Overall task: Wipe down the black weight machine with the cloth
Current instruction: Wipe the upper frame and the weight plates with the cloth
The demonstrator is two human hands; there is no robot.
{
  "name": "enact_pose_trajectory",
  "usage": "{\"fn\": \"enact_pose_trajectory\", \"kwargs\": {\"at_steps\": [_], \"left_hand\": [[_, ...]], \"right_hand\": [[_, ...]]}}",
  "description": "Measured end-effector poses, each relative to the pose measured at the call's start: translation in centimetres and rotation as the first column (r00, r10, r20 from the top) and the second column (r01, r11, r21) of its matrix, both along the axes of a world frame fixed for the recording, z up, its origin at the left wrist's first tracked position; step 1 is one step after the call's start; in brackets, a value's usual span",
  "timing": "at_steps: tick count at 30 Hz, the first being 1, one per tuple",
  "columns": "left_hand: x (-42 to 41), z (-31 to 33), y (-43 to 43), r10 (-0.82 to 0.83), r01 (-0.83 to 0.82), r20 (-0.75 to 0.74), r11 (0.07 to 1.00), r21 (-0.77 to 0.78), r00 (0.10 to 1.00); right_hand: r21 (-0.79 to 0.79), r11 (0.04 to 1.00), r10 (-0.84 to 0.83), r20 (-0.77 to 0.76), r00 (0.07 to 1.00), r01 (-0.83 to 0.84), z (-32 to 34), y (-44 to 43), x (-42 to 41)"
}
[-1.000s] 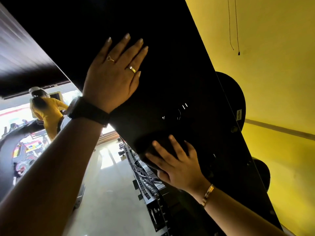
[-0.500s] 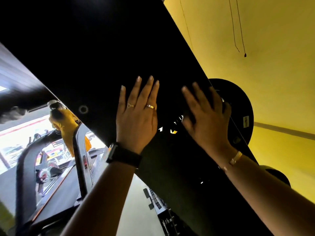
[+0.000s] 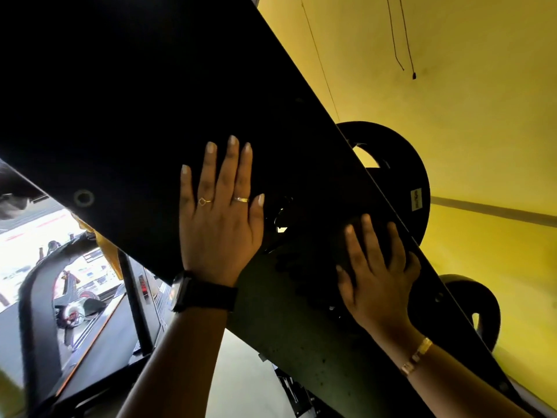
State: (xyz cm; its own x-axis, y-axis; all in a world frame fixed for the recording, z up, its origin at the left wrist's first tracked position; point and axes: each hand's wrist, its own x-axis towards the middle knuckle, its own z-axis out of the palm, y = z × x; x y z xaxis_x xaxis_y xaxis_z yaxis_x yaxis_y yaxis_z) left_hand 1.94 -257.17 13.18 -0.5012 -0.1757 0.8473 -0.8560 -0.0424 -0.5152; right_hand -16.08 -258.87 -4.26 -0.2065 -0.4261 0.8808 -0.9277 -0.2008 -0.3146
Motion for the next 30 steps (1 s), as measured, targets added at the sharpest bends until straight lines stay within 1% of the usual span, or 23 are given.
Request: {"fn": "enact_pose_trajectory", "kwargs": {"at_steps": [3,5,8,11,14,18,20,23,26,30], "left_hand": [[0.0,0.0,0.0,0.006,-0.006,-0.006,1.000,0.004,1.000],[0.0,0.0,0.0,0.008,-0.008,-0.007,1.000,0.005,1.000],[0.0,0.0,0.1,0.011,-0.012,-0.007,1.000,-0.009,1.000],[-0.2,-0.2,0.1,0.002,-0.002,-0.008,1.000,-0.012,1.000],[-0.3,-0.3,0.0,-0.010,0.010,-0.009,1.000,-0.024,1.000],[-0.1,-0.2,-0.1,-0.019,0.019,-0.001,0.999,-0.042,1.000],[-0.1,-0.2,-0.1,-0.014,0.014,0.000,0.999,-0.047,1.000],[-0.2,-0.2,-0.1,-0.010,0.009,-0.003,0.999,-0.047,1.000],[-0.3,-0.3,0.0,-0.011,0.011,-0.008,0.999,-0.037,1.000],[-0.2,-0.1,0.0,0.001,-0.002,-0.022,1.000,-0.027,1.000]], "right_hand": [[-0.028,0.999,0.018,0.000,1.000,-0.018,2.0,0.0,0.5],[-0.088,0.995,0.041,-0.050,0.998,-0.045,4.5,-0.1,0.8],[-0.173,0.982,0.058,-0.125,0.990,-0.080,9.8,-0.1,1.3],[-0.213,0.975,0.032,-0.122,0.992,-0.058,15.9,-0.1,1.6],[-0.238,0.967,0.064,-0.129,0.990,-0.094,20.9,-0.2,1.7],[-0.247,0.958,0.083,-0.256,0.963,-0.148,24.8,-0.2,1.6],[-0.257,0.954,0.086,-0.266,0.960,-0.157,25.1,-0.3,1.4],[-0.313,0.935,0.088,-0.244,0.966,-0.165,23.1,-0.5,1.1],[-0.311,0.940,0.078,-0.198,0.977,-0.138,18.8,-0.8,0.3],[-0.223,0.972,0.044,-0.109,0.993,-0.068,11.6,-0.9,-0.5]]}}
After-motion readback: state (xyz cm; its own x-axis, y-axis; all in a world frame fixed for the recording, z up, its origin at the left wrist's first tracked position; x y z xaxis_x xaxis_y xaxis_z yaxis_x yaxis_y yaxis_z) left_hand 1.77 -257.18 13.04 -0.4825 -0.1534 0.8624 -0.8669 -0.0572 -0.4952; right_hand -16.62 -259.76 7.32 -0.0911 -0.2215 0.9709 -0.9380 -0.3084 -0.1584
